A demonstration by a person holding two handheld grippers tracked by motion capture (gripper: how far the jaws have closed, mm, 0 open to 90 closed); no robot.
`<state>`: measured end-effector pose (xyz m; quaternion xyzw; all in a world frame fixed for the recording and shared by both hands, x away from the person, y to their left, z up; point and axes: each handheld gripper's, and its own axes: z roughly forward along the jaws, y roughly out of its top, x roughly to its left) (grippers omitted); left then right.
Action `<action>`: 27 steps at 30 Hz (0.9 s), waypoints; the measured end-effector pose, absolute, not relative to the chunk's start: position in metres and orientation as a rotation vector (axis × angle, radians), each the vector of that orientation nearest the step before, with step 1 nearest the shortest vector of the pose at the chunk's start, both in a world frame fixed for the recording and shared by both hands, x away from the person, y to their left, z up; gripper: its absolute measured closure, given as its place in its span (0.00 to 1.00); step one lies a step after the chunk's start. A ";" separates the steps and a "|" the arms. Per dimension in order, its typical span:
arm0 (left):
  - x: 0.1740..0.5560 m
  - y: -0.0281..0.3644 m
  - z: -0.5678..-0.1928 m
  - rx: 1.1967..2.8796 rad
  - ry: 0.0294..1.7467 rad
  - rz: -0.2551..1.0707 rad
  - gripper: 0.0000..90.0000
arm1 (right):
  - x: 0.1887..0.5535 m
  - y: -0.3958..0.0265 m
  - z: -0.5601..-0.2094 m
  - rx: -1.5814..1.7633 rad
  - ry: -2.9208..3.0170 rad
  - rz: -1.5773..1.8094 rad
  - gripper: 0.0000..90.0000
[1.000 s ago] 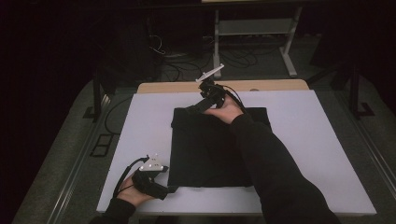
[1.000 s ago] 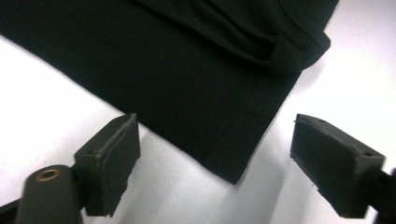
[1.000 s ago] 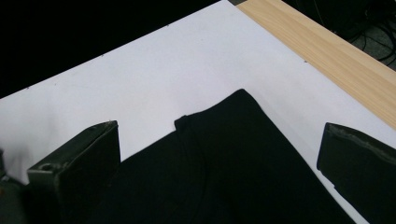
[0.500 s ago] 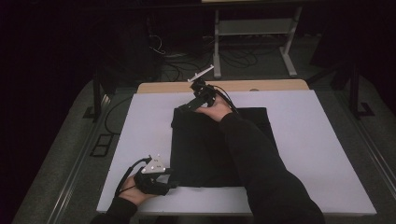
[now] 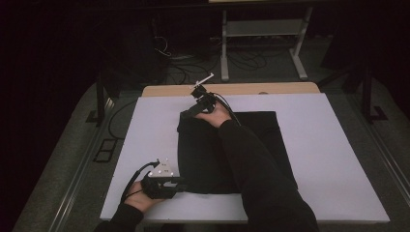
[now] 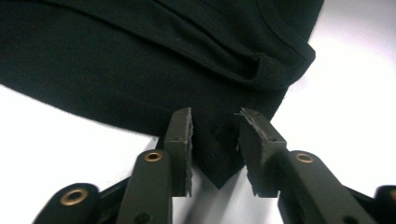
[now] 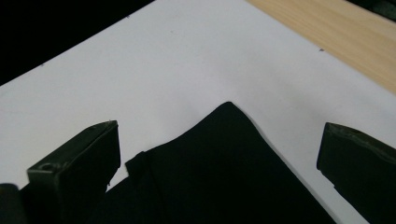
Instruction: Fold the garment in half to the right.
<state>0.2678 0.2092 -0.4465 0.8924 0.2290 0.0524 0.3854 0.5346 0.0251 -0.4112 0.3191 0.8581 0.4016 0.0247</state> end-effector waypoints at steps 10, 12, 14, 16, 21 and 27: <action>0.270 0.206 -0.444 2.281 0.571 0.146 0.87 | 0.543 0.044 -0.435 0.995 2.675 1.183 0.03; 0.271 0.205 -0.444 2.272 0.576 0.145 0.90 | 0.543 0.046 -0.436 0.984 2.676 1.178 0.03; 0.272 0.204 -0.443 2.272 0.574 0.136 0.91 | 0.544 0.052 -0.439 0.976 2.685 1.156 0.04; 0.272 0.203 -0.442 2.255 0.570 0.132 0.92 | 0.545 0.055 -0.440 0.967 2.688 1.137 0.06; 0.272 0.204 -0.437 2.218 0.568 0.138 0.92 | 0.545 0.062 -0.442 0.967 2.663 1.104 0.12; 0.271 0.204 -0.435 2.171 0.575 0.142 0.92 | 0.546 0.068 -0.446 0.990 2.654 1.051 0.15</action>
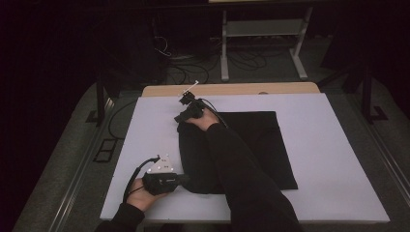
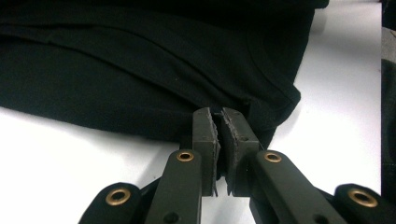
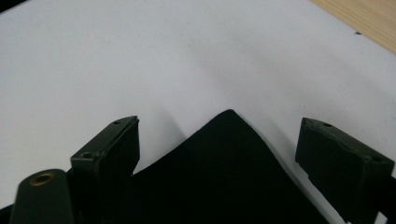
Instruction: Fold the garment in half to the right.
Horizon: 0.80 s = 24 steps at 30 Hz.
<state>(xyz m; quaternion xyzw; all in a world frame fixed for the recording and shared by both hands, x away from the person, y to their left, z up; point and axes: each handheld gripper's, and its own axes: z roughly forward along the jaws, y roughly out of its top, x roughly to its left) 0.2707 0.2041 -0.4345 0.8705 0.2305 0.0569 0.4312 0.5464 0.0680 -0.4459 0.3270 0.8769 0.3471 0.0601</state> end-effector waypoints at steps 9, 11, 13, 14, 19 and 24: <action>0.271 0.204 -0.432 2.142 0.571 0.147 0.92 | 0.541 0.071 -0.443 0.945 2.654 0.973 0.53; 0.271 0.203 -0.431 2.135 0.571 0.147 0.92 | 0.542 0.069 -0.442 0.946 2.664 0.974 0.64; 0.270 0.203 -0.431 2.133 0.571 0.146 0.92 | 0.542 0.067 -0.440 0.949 2.675 0.977 0.76; 0.271 0.203 -0.431 2.134 0.571 0.146 0.92 | 0.542 0.067 -0.440 0.949 2.675 0.977 0.76; 0.271 0.202 -0.429 2.130 0.566 0.143 0.92 | 0.538 0.061 -0.431 0.929 2.671 0.990 0.92; 0.270 0.199 -0.425 2.117 0.556 0.150 0.92 | 0.534 0.052 -0.417 0.930 2.661 1.049 0.93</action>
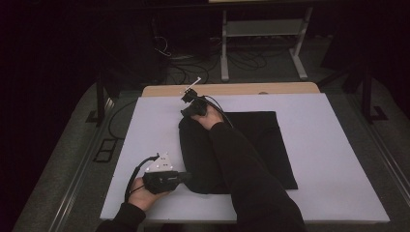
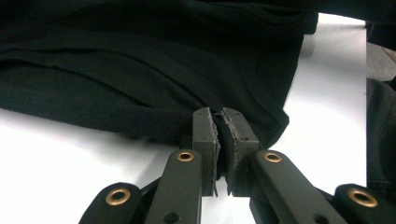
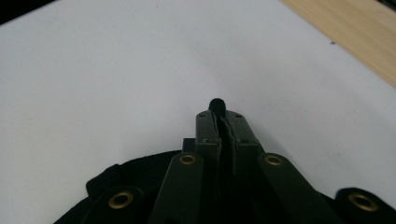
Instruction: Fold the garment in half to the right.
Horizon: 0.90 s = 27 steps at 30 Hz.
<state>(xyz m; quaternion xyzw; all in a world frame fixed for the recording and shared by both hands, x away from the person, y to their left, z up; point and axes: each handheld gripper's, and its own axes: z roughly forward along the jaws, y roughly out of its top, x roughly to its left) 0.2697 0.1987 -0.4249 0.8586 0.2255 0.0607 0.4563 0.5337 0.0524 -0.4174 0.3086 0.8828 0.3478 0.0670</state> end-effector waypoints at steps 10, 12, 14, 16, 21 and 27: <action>0.267 0.199 -0.415 2.100 0.537 0.161 0.93 | 0.524 0.034 -0.395 0.921 2.637 1.128 0.93; 0.267 0.199 -0.413 2.099 0.531 0.160 0.93 | 0.522 0.031 -0.392 0.912 2.631 1.131 0.93; 0.267 0.197 -0.411 2.094 0.527 0.158 0.93 | 0.521 0.029 -0.390 0.910 2.630 1.140 0.93; 0.267 0.194 -0.410 2.094 0.521 0.154 0.93 | 0.519 0.024 -0.385 0.908 2.616 1.154 0.93; 0.267 0.187 -0.407 2.101 0.502 0.149 0.93 | 0.517 0.016 -0.377 0.910 2.605 1.167 0.93; 0.270 0.178 -0.402 2.096 0.477 0.142 0.93 | 0.516 0.005 -0.367 0.928 2.578 1.192 0.93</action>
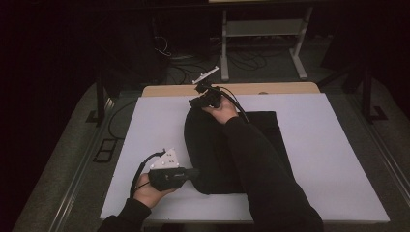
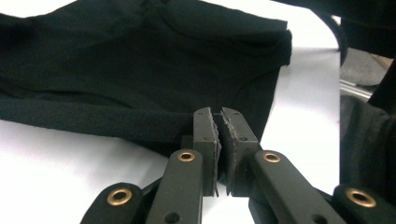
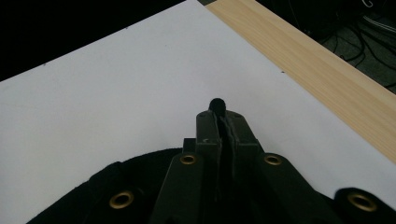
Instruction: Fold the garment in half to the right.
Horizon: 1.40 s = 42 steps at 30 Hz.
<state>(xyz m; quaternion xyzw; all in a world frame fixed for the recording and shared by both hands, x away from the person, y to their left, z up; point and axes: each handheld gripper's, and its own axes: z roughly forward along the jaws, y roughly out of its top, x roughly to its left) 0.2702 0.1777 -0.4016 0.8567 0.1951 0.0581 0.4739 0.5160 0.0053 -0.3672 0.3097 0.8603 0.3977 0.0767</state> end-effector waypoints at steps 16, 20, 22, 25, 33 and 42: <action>0.279 0.149 -0.387 2.114 0.397 0.131 0.93 | 0.512 -0.020 -0.351 0.928 2.535 1.201 0.93; 0.280 0.143 -0.386 2.122 0.381 0.125 0.93 | 0.512 -0.027 -0.349 0.930 2.526 1.202 0.93; 0.280 0.141 -0.385 2.117 0.377 0.123 0.93 | 0.512 -0.029 -0.349 0.932 2.523 1.203 0.93; 0.282 0.136 -0.382 2.114 0.367 0.119 0.93 | 0.512 -0.038 -0.348 0.944 2.515 1.204 0.93; 0.286 0.123 -0.378 2.115 0.340 0.110 0.93 | 0.512 -0.054 -0.345 0.961 2.496 1.207 0.93; 0.290 0.109 -0.374 2.116 0.313 0.098 0.93 | 0.512 -0.071 -0.342 0.975 2.470 1.207 0.93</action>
